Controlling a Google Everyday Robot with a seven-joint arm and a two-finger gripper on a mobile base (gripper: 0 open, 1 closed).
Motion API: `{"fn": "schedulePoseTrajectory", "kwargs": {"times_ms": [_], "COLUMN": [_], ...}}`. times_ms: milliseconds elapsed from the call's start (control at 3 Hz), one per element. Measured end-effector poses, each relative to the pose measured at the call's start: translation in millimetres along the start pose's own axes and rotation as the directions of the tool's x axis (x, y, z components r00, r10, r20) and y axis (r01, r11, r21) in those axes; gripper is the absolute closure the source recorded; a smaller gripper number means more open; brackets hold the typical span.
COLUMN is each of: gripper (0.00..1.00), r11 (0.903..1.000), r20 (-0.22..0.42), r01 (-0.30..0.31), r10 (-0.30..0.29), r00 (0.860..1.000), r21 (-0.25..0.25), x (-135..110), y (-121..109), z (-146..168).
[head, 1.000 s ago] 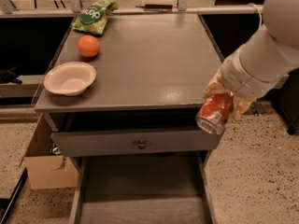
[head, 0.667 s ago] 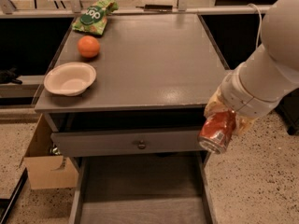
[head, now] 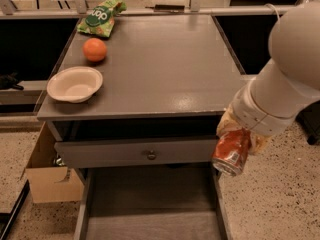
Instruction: Place coke can into middle drawer
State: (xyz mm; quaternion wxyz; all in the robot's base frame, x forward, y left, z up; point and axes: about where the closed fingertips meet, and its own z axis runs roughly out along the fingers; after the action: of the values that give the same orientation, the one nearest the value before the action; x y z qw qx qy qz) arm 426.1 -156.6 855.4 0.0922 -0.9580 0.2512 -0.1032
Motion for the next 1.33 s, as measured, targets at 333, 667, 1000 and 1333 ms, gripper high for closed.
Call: {"fn": "schedulePoseTrajectory", "kwargs": {"times_ms": [333,667,1000,1333], "gripper": [1.00,1.00,1.00,1.00], "r11": [0.9997,0.9971,0.9918,0.9884], "r20": [0.014,0.064,0.130,0.156], "r01": [0.020,0.059,0.086,0.087], "r10": [-0.020,-0.056,-0.073,-0.067], "r00": [1.000,0.996,0.989,0.985], "r21": [-0.015,-0.049,-0.095,-0.124], "x": [-0.8,-28.9,-77.4,-88.6], "y": [-12.0,-6.1,29.4,44.6], "z": [10.7,40.9,71.7,82.5]}}
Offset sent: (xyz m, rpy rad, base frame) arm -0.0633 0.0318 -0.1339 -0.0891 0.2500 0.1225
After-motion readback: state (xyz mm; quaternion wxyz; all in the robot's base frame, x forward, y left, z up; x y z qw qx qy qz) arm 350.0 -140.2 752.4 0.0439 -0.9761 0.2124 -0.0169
